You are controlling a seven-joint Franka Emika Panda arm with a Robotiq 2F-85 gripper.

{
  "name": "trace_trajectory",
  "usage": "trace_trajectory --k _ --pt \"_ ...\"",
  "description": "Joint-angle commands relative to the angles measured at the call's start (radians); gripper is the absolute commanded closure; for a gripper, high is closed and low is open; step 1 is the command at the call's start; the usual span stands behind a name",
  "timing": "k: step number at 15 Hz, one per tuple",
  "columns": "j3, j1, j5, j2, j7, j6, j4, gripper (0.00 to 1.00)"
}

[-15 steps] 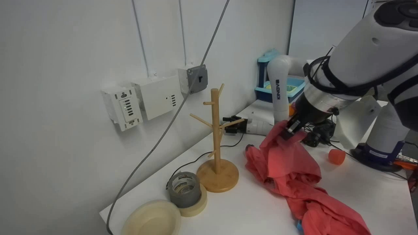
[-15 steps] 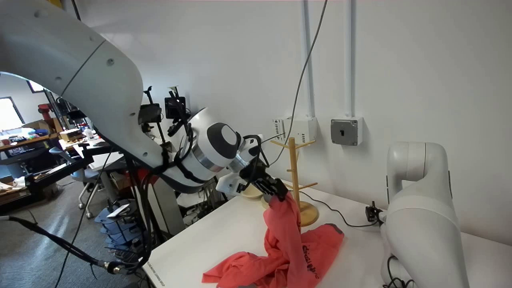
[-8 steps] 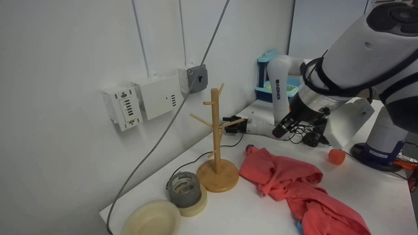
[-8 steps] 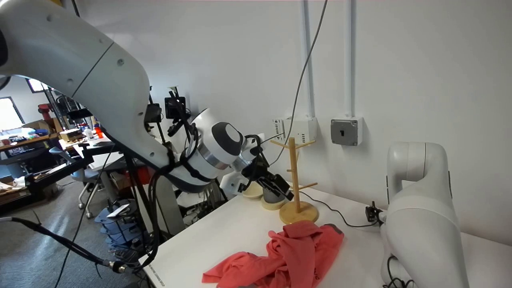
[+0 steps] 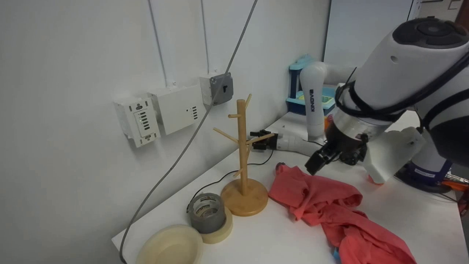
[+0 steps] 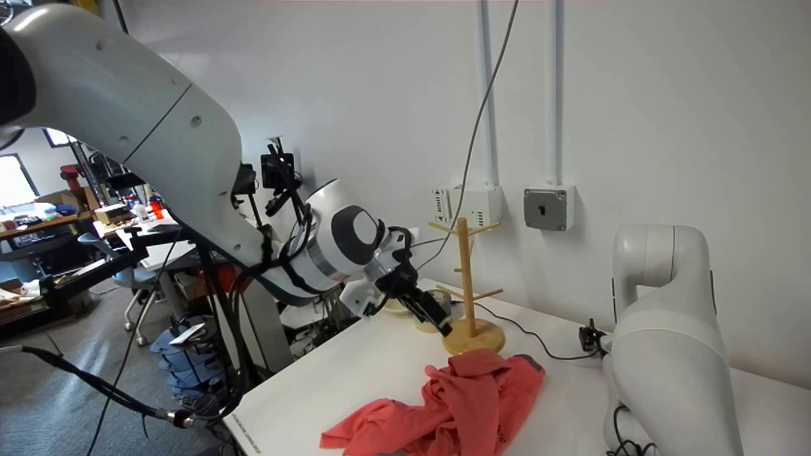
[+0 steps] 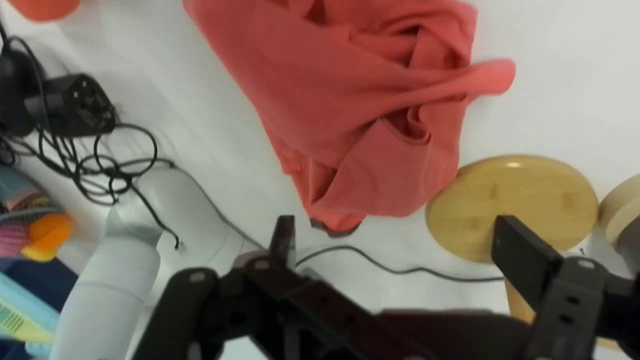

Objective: Fold the shirt in half from bottom to top

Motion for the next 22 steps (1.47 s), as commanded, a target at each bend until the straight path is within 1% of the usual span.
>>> trace_trajectory --k 1,2,5,8,11,13,16,17,20,22 --pt "0.064 -0.065 0.234 -0.123 -0.168 -0.060 -0.181 0.00" --pt "0.011 -0.009 0.321 -0.152 -0.226 -0.078 -0.216 0.00" --pt "0.000 -0.006 0.519 -0.242 -0.372 -0.140 -0.308 0.00" --pt "-0.005 -0.004 0.682 -0.315 -0.507 -0.171 -0.380 0.00" --pt "-0.003 0.010 0.858 -0.339 -0.648 -0.161 -0.432 0.00" --pt "-0.002 0.022 0.940 -0.338 -0.704 -0.153 -0.457 0.00" --pt "0.005 0.042 1.019 -0.328 -0.753 -0.144 -0.488 0.00" --pt "0.014 0.054 1.035 -0.335 -0.749 -0.136 -0.506 0.00" --pt "0.023 0.075 1.060 -0.318 -0.747 -0.107 -0.519 0.00" --pt "0.031 0.086 1.046 -0.303 -0.736 -0.074 -0.521 0.00"
